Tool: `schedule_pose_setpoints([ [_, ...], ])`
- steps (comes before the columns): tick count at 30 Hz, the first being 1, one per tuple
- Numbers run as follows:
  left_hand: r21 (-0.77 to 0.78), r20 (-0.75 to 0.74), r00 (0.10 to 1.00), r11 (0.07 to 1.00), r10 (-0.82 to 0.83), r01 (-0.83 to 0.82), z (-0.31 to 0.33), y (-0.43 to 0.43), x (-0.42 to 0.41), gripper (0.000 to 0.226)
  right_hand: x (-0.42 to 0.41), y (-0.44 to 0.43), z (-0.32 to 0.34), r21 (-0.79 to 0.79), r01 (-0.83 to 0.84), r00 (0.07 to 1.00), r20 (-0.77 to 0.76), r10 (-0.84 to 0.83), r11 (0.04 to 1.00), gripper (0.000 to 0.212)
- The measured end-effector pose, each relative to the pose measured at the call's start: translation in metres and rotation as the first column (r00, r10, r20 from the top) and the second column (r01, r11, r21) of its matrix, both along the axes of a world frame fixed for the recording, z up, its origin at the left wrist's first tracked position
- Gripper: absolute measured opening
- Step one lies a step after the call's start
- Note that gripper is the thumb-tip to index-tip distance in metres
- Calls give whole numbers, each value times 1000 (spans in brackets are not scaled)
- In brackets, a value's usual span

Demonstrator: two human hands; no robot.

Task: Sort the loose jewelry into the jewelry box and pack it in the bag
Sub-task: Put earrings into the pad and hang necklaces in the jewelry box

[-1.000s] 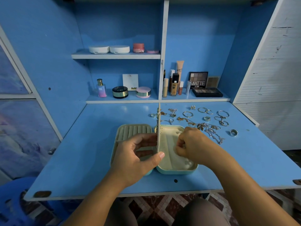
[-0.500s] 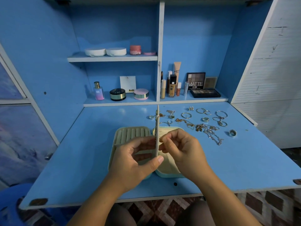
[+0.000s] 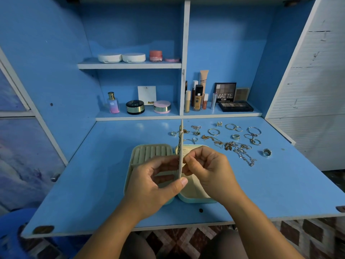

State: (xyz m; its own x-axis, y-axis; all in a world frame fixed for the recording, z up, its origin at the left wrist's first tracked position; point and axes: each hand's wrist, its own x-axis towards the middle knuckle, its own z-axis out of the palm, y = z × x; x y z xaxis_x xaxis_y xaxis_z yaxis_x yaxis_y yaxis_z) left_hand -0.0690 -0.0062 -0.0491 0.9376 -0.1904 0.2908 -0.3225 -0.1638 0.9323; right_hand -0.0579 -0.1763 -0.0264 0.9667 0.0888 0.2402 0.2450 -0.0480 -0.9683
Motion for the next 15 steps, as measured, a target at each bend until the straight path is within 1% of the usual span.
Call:
schedule_pose_setpoints([
  [8, -3, -3, 1000, 1000, 1, -1, -2, -1, 0, 47, 1, -1, 3, -14, 19, 999, -33, -20, 1000, 9],
  [15, -5, 12, 1000, 1000, 0, 0, -1, -1, 1, 45, 2, -1, 6, -77, -7, 1000, -31, 5, 997, 13],
])
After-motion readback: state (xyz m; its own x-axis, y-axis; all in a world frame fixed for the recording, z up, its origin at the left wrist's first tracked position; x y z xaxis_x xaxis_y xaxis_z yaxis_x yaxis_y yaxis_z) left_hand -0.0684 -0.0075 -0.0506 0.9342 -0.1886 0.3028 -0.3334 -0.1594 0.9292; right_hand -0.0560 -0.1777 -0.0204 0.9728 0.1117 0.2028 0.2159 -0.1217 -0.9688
